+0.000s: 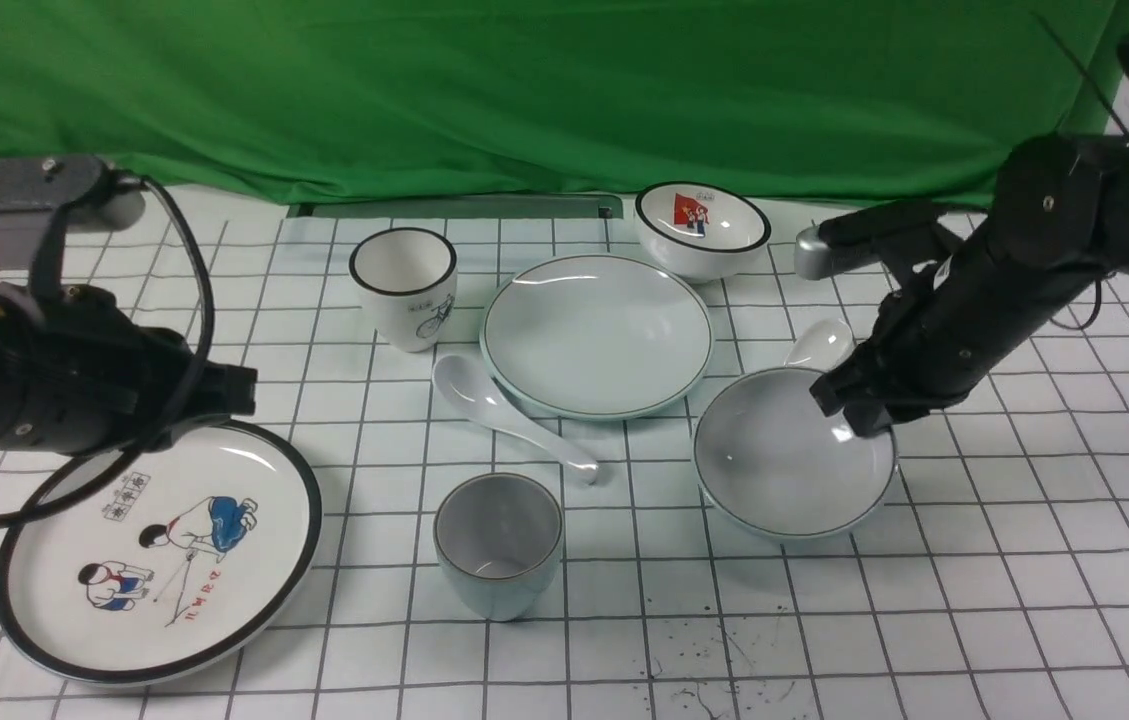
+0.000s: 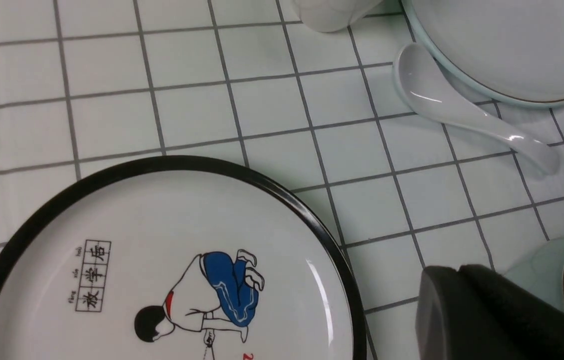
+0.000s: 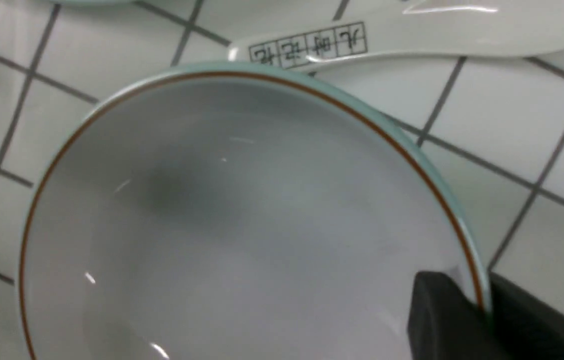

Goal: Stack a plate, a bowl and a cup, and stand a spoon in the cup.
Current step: Use the right arm to grab a blue rice bowl, then use the right arm to put the blue rice bowl into the blue large plate in the middle

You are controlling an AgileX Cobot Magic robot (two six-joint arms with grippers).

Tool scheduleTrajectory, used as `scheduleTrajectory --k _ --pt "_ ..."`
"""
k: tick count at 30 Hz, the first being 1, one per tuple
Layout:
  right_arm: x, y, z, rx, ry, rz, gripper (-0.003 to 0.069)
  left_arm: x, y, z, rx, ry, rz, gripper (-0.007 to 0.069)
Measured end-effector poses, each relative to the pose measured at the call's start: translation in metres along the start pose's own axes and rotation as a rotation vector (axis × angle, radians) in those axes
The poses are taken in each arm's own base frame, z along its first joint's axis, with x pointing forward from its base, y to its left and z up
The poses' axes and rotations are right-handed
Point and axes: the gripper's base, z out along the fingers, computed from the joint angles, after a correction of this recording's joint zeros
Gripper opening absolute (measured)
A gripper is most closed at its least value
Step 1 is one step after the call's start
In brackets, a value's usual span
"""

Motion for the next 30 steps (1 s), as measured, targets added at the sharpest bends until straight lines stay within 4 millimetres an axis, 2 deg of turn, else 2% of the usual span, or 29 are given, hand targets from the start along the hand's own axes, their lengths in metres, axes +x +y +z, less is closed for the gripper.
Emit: scheduleTrajectory --k 2,4,6,8,10,12,13,14,16,18,21,30 --pt "-0.010 -0.002 -0.014 0.006 -0.003 -0.018 0.0073 0.000 0.000 0.000 0.001 0.000 -0.001 -0.0029" --pt "-0.033 -0.001 -0.039 0.022 -0.089 -0.048 0.0073 0.000 -0.001 0.000 0.010 -0.004 -0.018 -0.0029" --pt "-0.045 0.000 -0.047 0.030 -0.139 -0.058 0.0073 -0.001 -0.002 0.000 0.017 -0.006 -0.029 -0.0029" --pt "-0.069 0.007 -0.053 0.024 -0.229 -0.071 0.0073 -0.001 -0.002 0.000 0.028 -0.010 -0.046 -0.0029" --pt "-0.083 0.014 -0.043 -0.004 -0.257 -0.067 0.0073 -0.001 -0.003 0.000 0.029 -0.011 -0.044 -0.0029" --pt "-0.104 0.027 -0.024 -0.044 -0.277 -0.039 0.0073 -0.001 -0.003 0.000 0.030 -0.013 -0.044 -0.0029" --pt "-0.105 0.028 -0.022 -0.048 -0.278 -0.035 0.0073 -0.001 -0.003 0.000 0.030 -0.013 -0.044 -0.0029" --pt "-0.115 0.036 -0.004 -0.069 -0.269 -0.015 0.0073 -0.001 -0.003 0.000 0.030 -0.013 -0.041 -0.0029" --pt "-0.121 0.041 0.019 -0.084 -0.237 -0.007 0.0073 -0.001 -0.003 0.000 0.031 -0.014 -0.034 -0.0029" --pt "-0.126 0.044 0.032 -0.092 -0.219 -0.004 0.0073 -0.001 -0.003 0.000 0.032 -0.012 -0.029 -0.0029" --pt "-0.129 0.045 0.044 -0.093 -0.210 0.004 0.0073 -0.001 -0.003 0.000 0.032 -0.012 -0.025 -0.0029" --pt "-0.128 0.039 0.059 -0.088 -0.196 0.072 0.0078 -0.001 -0.003 0.000 0.032 -0.012 -0.022 -0.0029"
